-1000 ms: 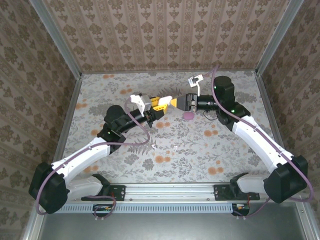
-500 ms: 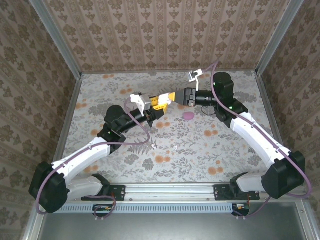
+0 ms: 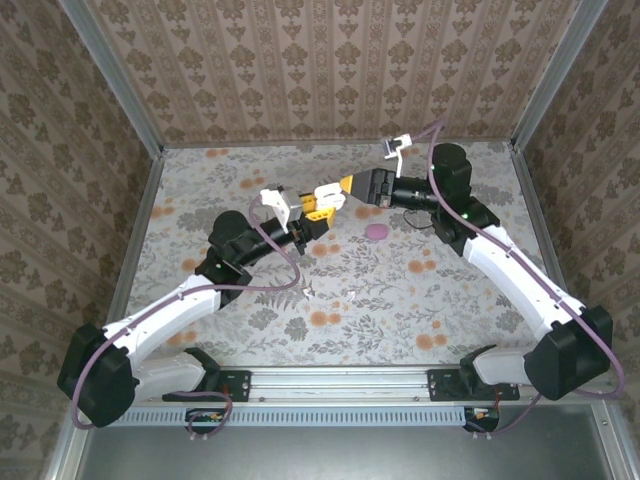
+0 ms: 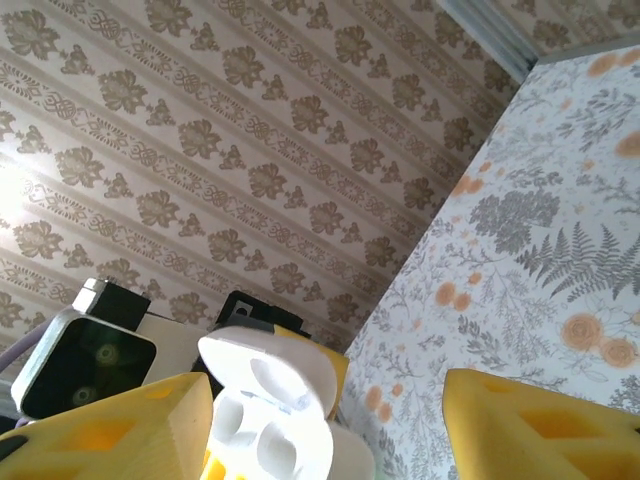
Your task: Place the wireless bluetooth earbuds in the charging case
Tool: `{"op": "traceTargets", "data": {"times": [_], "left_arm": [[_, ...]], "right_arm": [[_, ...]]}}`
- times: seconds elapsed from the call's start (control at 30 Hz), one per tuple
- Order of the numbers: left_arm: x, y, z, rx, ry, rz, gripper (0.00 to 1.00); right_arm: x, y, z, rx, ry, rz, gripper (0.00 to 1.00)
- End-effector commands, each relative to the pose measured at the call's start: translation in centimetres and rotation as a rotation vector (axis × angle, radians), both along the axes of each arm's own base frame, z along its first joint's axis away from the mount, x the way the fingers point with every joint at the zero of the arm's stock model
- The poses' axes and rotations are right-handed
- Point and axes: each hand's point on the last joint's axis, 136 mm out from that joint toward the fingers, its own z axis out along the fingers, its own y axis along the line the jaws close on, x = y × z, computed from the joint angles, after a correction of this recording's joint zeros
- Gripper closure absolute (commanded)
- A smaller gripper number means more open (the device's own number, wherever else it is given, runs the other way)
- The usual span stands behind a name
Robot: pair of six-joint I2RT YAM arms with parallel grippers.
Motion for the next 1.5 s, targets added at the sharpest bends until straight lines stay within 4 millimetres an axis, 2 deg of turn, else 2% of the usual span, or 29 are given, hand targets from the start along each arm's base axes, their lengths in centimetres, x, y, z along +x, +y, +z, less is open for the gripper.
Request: {"op": "traceTargets", "data": {"times": [0.0, 0.1, 0.17, 0.3, 0.4, 0.43, 0.57, 0.63, 0.8, 0.93, 1.03, 1.47], "left_arm": [[-0.1, 1.2, 1.1, -0.029, -0.062, 0.064, 0.73], [0.0, 1.8, 1.2, -0.023, -0.069, 0.102, 0.73], [0.2, 2.2, 1.2, -0.019, -0.071, 0.126, 0.73], [0.3, 3.5, 1.3, -0.045, -0.069, 0.186, 0.73], [0.1, 4.3, 1.7, -0.058, -0.075, 0.211, 0.73], [0.1, 4.4, 1.6, -0.047, -0.076, 0.215, 0.73], [-0.3, 4.8, 1.6, -0.043, -0.076, 0.223, 0.73], [-0.3, 5.2, 1.6, -0.049, -0.075, 0.235, 0.73], [-0.4, 6.4, 1.6, -0.052, -0.088, 0.293, 0.73], [-0.4, 7.1, 1.6, -0.037, -0.101, 0.324, 0.73], [-0.5, 7.3, 1.6, -0.032, -0.104, 0.328, 0.73], [-0.5, 8.0, 1.3, -0.033, -0.098, 0.343, 0.73]], "right_arm": [[-0.3, -2.4, -1.1, -0.089, -0.003, -0.126, 0.38], [0.6, -5.6, -6.9, -0.326, 0.119, -0.291, 0.46], [0.3, -6.7, -10.6, -0.443, 0.209, -0.305, 0.52], [-2.0, -5.6, -16.8, -0.527, 0.38, -0.153, 0.6], [-3.2, -4.7, -20.6, -0.567, 0.489, -0.085, 0.6], [-3.4, -4.6, -22.7, -0.625, 0.539, -0.082, 0.6], [-4.5, -4.4, -27.1, -0.83, 0.64, -0.099, 0.6], [-5.0, -4.0, -29.0, -0.889, 0.71, -0.12, 0.54], [-6.0, -2.2, -31.4, -0.946, 0.802, -0.146, 0.51], [-6.5, -2.7, -32.7, -1.107, 0.788, -0.177, 0.5], [-7.0, -2.0, -33.6, -1.118, 0.819, -0.141, 0.5], [-6.4, -1.4, -34.5, -1.193, 0.803, -0.121, 0.57]]}}
